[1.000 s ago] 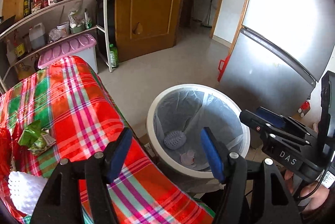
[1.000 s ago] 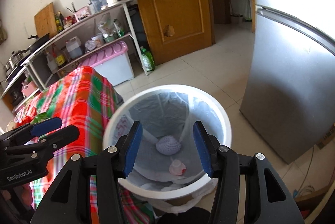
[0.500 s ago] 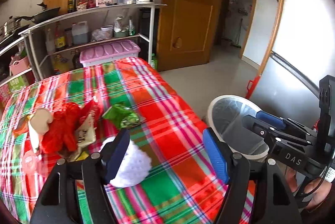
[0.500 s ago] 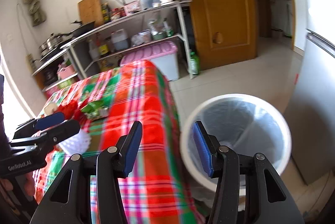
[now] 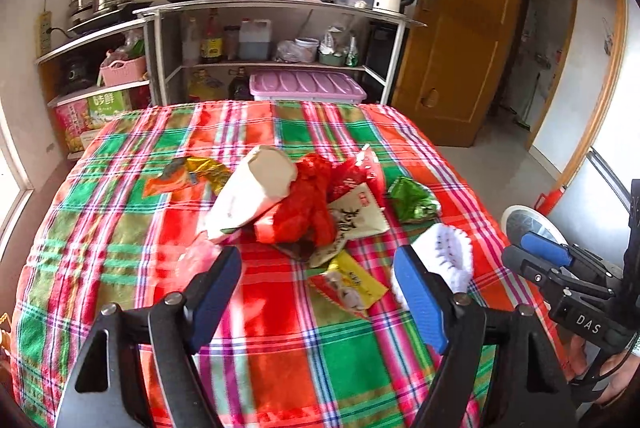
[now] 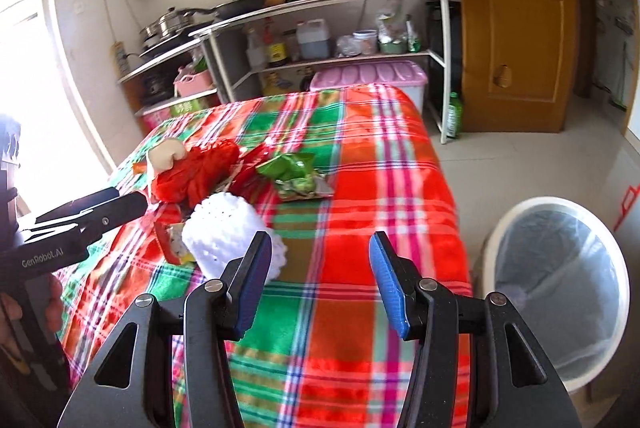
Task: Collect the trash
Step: 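Move both tools back over the table toward the remaining trash, then grasp a white foam net with the right tool while the left tool grasps a red-lidded clear cup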
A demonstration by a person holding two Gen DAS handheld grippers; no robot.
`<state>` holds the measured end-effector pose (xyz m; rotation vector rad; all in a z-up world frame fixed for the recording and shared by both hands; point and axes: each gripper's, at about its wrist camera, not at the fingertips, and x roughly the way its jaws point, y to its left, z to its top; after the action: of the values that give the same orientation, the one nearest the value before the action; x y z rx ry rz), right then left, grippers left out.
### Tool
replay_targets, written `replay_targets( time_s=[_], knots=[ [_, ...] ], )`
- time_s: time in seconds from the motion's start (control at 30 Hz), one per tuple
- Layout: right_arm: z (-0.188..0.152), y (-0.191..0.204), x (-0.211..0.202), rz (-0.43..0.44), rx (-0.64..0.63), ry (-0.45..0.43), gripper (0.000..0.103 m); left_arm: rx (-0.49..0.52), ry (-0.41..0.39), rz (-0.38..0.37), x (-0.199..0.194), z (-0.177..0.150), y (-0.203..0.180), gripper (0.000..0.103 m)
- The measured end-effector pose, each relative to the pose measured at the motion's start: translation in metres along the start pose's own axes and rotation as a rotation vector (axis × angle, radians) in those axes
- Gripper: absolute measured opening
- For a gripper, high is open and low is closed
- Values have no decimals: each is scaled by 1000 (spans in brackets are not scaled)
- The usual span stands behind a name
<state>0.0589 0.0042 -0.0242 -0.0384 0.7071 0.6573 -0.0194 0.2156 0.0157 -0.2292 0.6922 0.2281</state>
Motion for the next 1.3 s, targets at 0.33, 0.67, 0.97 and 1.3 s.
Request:
replay_targets(
  time_s=[0.33,0.67,0.97,1.3],
  knots=[
    [9,36,24,118,-55,29,58,-67,16,54,0,-9,51,85],
    [7,56,56,96,-115,114,59,-117,80,81,23,-15,74,87],
    [1,61,68,44,-151,159,59,-166,100,111,41,-13,87,87],
    [-3,56,72,23,-135,187,59,-179,113,67,51,-11,84,73]
  ],
)
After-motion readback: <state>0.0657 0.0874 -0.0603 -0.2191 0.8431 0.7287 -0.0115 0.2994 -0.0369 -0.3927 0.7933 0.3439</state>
